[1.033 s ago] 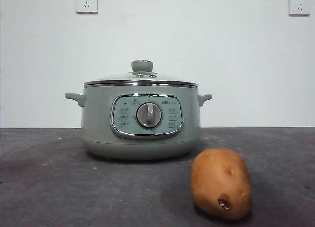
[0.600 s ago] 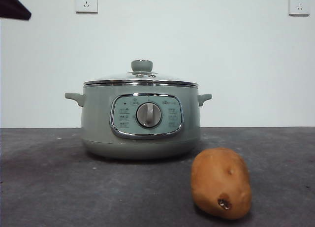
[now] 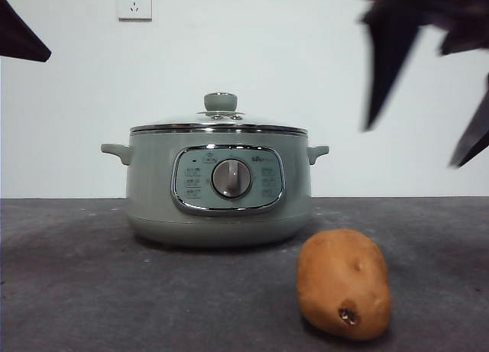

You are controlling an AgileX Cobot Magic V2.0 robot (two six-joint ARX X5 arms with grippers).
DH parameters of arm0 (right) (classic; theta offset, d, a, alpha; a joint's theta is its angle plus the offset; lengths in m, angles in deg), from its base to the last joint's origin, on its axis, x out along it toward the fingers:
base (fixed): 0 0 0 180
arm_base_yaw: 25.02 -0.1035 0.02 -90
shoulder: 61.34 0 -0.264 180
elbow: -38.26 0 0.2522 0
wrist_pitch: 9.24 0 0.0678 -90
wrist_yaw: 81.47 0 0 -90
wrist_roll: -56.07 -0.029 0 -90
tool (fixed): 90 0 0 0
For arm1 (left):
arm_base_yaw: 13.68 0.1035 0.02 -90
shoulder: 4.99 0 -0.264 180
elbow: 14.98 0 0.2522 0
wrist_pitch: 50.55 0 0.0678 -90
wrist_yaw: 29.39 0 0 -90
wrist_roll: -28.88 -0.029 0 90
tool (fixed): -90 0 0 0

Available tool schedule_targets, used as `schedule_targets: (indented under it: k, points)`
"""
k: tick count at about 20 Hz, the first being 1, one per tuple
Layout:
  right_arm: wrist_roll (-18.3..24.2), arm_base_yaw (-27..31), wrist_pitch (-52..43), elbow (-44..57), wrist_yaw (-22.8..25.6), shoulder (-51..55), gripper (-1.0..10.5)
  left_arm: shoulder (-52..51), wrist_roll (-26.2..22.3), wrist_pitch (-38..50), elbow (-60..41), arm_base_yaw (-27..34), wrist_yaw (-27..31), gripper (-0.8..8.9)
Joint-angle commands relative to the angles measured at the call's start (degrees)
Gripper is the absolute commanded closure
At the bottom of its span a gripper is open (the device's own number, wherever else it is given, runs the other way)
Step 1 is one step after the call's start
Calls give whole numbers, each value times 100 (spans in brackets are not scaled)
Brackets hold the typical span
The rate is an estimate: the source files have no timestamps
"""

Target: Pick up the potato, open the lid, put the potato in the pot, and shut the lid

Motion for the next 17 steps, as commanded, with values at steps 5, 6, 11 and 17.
schedule_targets:
  k: [5,6,11,17]
  points:
    - [-586,-833,-247,-50,234,-1134,274,24,-234,-74,2,-4,-24,817]
    - [-651,-905,-251,-50,369,-1287,284,39,-236,-79,2,-4,-22,817]
    - [-885,-1191,-645,-50,573,-1762,286,146,-372,-205,2,-7,-22,817]
    - [-975,-1394,-787,-50,595,-2151,290,227,-396,-310,2,-7,-24,817]
